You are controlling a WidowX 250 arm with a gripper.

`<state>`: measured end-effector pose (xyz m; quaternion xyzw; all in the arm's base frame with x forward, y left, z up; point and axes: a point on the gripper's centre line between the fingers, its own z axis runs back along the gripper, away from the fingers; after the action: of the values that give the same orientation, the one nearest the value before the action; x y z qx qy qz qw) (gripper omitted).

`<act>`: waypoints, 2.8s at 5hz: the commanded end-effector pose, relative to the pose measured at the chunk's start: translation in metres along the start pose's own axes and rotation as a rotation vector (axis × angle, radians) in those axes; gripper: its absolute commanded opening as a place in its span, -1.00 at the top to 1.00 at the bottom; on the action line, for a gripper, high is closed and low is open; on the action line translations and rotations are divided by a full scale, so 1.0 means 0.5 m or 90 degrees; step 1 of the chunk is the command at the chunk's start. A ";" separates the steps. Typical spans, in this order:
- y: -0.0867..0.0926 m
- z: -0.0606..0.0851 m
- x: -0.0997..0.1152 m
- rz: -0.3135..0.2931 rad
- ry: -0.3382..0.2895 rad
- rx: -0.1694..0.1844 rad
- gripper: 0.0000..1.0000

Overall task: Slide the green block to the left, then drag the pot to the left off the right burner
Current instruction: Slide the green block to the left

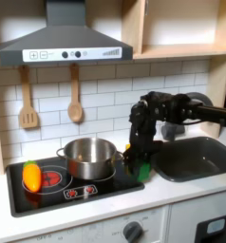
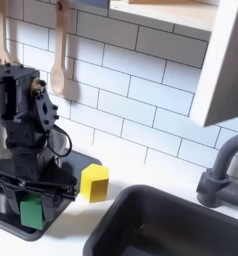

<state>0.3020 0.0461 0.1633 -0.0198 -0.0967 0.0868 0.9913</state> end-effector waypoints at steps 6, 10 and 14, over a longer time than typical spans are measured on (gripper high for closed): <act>0.032 -0.024 -0.001 -0.014 0.011 0.008 1.00; 0.030 -0.021 -0.006 0.020 0.018 -0.003 -1.00; -0.022 0.040 0.003 0.012 -0.006 -0.045 -1.00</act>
<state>0.3023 0.0375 0.1839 -0.0536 -0.1056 0.0948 0.9884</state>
